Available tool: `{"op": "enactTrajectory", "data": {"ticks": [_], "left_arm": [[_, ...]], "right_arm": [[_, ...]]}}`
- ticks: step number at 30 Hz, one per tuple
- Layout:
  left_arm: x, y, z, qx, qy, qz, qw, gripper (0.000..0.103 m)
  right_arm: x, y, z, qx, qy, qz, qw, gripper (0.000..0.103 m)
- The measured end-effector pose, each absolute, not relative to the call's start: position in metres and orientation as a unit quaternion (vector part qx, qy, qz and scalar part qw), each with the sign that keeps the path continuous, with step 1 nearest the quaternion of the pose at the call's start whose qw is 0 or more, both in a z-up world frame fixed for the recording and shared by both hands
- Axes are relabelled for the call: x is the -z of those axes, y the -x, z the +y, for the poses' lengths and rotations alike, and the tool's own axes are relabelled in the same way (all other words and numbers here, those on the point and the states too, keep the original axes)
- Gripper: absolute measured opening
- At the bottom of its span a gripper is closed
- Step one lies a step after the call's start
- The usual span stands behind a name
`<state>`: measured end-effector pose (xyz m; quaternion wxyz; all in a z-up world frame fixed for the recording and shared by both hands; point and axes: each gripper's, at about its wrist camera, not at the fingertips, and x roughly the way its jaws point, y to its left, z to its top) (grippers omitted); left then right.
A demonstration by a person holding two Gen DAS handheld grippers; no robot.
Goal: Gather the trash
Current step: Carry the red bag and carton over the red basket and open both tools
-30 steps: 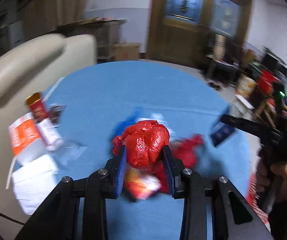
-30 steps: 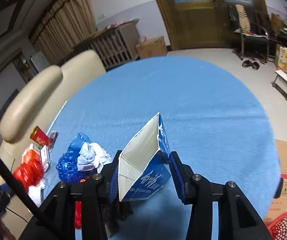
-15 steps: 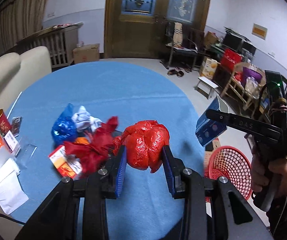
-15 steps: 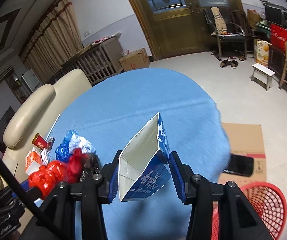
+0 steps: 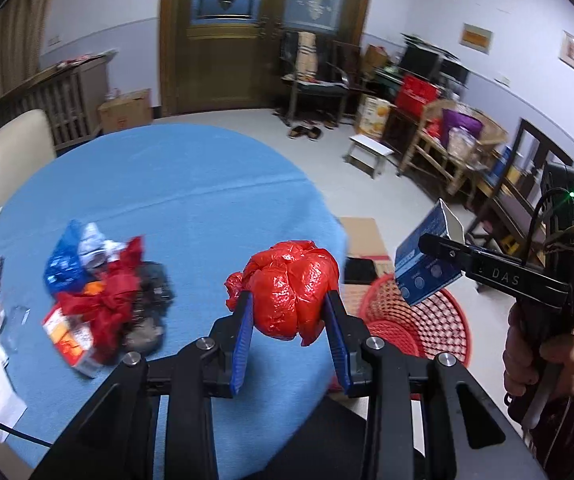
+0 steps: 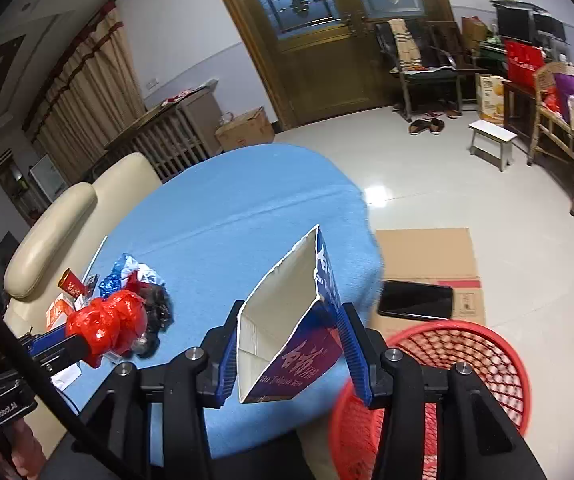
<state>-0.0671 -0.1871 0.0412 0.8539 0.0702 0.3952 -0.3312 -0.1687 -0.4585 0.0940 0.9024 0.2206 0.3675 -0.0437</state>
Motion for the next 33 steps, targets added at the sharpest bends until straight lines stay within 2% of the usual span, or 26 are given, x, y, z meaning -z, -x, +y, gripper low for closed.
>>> {"op": "enactTrajectory", "data": {"ticks": [7,17,27,30,33], "left_arm": [[-0.032,0.08,-0.237,0.4,-0.095,0.41,0.814,0.037],[0.031,0.09,-0.33,0.444,-0.174,0.475,0.74,0.037],[0.067,0.104,-0.375,0.452,-0.22,0.5,0.705,0.039],[0.073,0.104,-0.379,0.446,-0.226,0.509,0.701,0.045],[0.076,0.103,-0.379,0.439,-0.233,0.509,0.703,0.055]], "right_arm": [[-0.079,0.207,-0.499,0.082,-0.237,0.378,0.891,0.049],[-0.025,0.237,-0.541,0.109,-0.287,0.424,0.852,0.049],[0.007,0.263,-0.569,0.121,-0.326,0.443,0.826,0.053],[0.015,0.267,-0.575,0.116,-0.346,0.448,0.816,0.057],[0.022,0.267,-0.576,0.114,-0.354,0.452,0.811,0.063]]}}
